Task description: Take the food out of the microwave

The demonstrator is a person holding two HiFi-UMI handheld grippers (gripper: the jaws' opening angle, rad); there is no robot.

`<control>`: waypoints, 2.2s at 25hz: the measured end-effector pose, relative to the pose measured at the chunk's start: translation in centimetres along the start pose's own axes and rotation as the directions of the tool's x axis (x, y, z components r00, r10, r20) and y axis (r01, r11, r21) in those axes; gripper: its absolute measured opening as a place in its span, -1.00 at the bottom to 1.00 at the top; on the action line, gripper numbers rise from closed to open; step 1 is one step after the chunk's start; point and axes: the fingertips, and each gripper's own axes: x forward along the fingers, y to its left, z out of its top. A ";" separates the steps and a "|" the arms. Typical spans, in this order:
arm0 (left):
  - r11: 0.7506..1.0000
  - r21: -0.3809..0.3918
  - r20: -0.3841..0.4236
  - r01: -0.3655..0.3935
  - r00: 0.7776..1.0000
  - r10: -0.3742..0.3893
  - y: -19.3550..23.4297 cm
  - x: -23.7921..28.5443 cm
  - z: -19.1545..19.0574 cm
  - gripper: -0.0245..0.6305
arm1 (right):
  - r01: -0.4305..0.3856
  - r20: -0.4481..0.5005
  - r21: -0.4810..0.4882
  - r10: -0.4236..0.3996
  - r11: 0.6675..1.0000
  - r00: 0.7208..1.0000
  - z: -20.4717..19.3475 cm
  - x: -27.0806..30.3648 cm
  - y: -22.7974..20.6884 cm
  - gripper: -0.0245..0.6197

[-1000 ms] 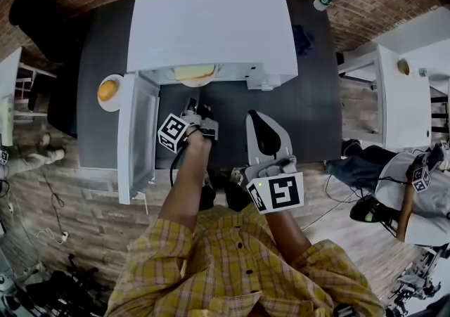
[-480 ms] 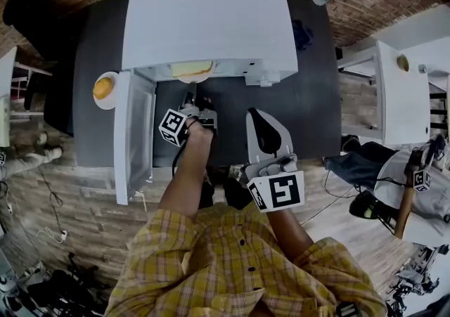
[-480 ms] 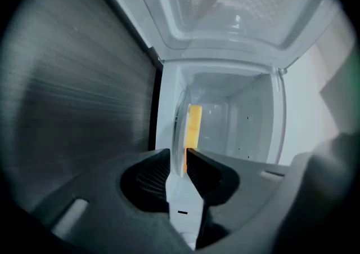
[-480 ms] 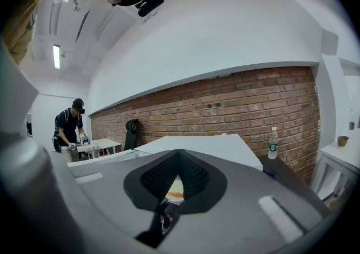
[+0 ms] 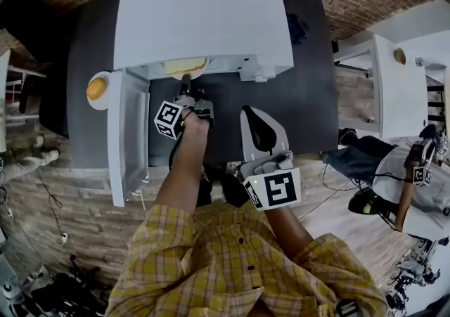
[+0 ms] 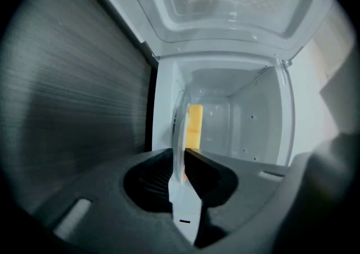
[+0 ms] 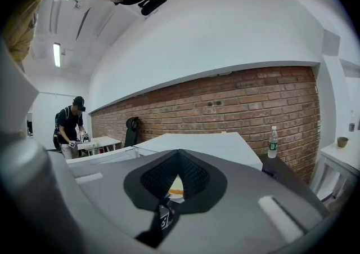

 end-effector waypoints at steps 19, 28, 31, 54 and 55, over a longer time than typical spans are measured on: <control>0.996 0.083 -0.024 -0.022 0.999 0.024 -0.9 -0.5 0.1 -0.89 | 0.033 -0.011 0.010 -0.033 0.999 0.999 -0.8 -0.9 -1.2 -0.91; 0.999 0.050 -0.021 -0.002 1.000 0.003 -2.9 -2.5 -0.4 -0.90 | 0.041 0.001 0.023 -0.041 0.999 0.999 -0.4 -1.9 -1.1 -0.91; 0.999 0.046 -0.026 0.005 1.000 -0.004 -3.4 -3.6 -0.4 -0.89 | 0.041 0.009 0.024 -0.041 0.999 0.999 -0.3 -2.5 -0.6 -0.91; 0.999 0.027 -0.055 0.018 0.998 -0.016 -7.9 -15.1 -2.8 -0.89 | 0.051 0.032 0.032 -0.052 0.998 0.998 -0.1 -8.7 1.9 -0.91; 0.999 0.028 -0.058 0.020 0.998 -0.018 -8.4 -15.6 -3.1 -0.89 | 0.051 0.033 0.032 -0.052 0.998 0.998 -0.1 -9.0 2.0 -0.91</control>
